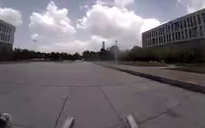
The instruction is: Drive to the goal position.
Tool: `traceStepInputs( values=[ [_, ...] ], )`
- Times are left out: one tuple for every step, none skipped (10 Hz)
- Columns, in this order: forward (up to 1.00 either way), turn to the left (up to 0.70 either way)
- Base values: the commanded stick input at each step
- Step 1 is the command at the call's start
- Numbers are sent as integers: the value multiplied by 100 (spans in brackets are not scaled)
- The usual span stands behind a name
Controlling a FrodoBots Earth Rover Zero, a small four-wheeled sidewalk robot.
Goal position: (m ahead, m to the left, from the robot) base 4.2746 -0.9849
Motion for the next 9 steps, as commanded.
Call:
traceStepInputs(
  values=[
    [70,0],
    [70,0],
    [70,0],
    [70,0],
    [70,0],
    [70,0],
    [70,0],
    [70,0],
    [70,0]
  ],
)
